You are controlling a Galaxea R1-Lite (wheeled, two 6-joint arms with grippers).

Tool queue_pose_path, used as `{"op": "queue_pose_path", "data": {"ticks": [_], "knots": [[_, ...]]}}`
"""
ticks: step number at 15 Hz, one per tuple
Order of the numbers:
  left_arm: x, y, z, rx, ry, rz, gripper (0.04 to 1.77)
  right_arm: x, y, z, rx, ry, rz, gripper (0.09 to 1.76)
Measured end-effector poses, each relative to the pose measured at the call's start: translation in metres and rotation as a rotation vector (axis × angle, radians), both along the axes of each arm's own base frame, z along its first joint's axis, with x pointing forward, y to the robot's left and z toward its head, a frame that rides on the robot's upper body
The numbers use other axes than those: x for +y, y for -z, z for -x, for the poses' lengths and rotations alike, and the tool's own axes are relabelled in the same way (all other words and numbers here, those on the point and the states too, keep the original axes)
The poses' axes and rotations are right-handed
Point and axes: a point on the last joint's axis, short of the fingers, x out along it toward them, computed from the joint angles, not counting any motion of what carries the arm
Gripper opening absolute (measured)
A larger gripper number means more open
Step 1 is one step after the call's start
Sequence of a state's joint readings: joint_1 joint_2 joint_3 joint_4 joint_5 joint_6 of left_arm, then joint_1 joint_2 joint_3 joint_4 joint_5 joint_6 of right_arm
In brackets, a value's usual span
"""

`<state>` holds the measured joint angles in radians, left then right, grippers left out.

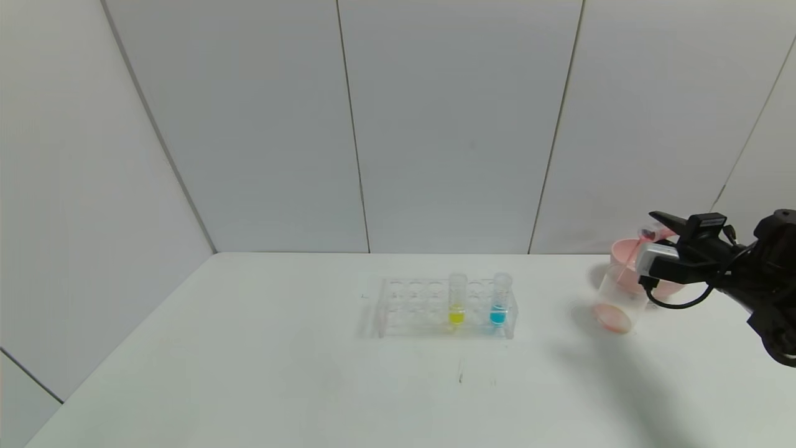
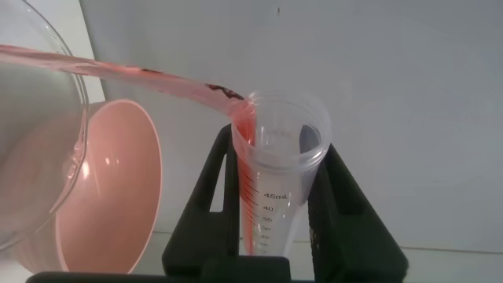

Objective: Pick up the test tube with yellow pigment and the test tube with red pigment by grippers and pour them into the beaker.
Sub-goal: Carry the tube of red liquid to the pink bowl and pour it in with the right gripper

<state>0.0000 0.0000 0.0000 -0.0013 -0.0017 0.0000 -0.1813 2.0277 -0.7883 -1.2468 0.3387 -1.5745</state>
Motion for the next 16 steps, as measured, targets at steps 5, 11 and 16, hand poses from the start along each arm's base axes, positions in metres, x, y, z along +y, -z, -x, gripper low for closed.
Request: {"op": "queue_pose_path", "data": {"ticks": [5, 11, 16], "knots": [[0.0000, 0.0000, 0.0000, 0.000, 0.000, 0.000, 1.76, 0.0029, -0.0004, -0.0004, -0.005, -0.006, 0.025, 0.56], [0.0000, 0.0000, 0.0000, 0.000, 0.000, 0.000, 1.76, 0.0033, -0.0028, -0.0003, -0.030, 0.007, 0.054, 0.56], [0.0000, 0.0000, 0.0000, 0.000, 0.000, 0.000, 1.76, 0.0041, -0.0039, -0.0003, -0.045, 0.005, 0.086, 0.56]]}}
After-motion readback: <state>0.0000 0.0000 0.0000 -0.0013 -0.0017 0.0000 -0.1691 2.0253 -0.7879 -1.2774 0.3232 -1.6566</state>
